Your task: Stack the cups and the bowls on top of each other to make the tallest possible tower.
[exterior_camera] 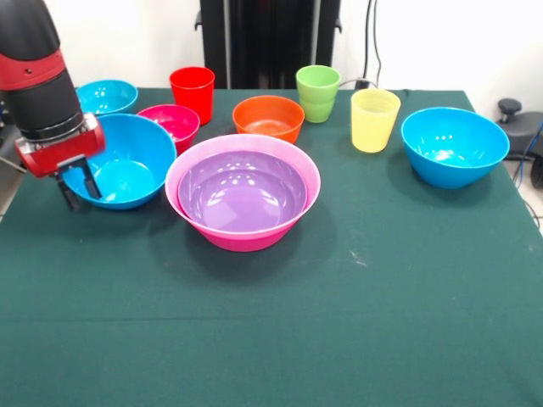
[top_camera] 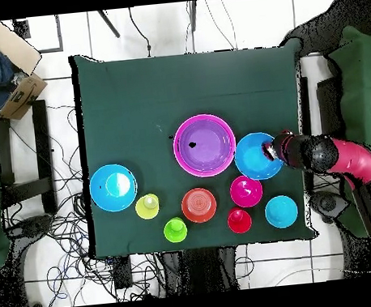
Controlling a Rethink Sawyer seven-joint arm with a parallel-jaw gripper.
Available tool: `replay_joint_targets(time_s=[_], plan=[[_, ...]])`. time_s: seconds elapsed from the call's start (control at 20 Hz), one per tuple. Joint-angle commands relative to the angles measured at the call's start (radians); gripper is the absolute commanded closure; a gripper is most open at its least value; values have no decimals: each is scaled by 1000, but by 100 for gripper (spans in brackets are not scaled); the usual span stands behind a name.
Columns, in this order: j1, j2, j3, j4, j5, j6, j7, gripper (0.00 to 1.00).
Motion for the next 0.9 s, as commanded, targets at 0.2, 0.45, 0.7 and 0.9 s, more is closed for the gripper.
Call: replay_joint_targets(time_s=[0.2, 0.45, 0.7, 0.9], plan=[[157, -209, -31, -52, 75, 345, -92, 100], [205, -287, -26, -88, 122, 480, -61, 100], [245, -347, -28, -124, 148, 587, -39, 100], [272, -364, -38, -149, 149, 622, -29, 100]])
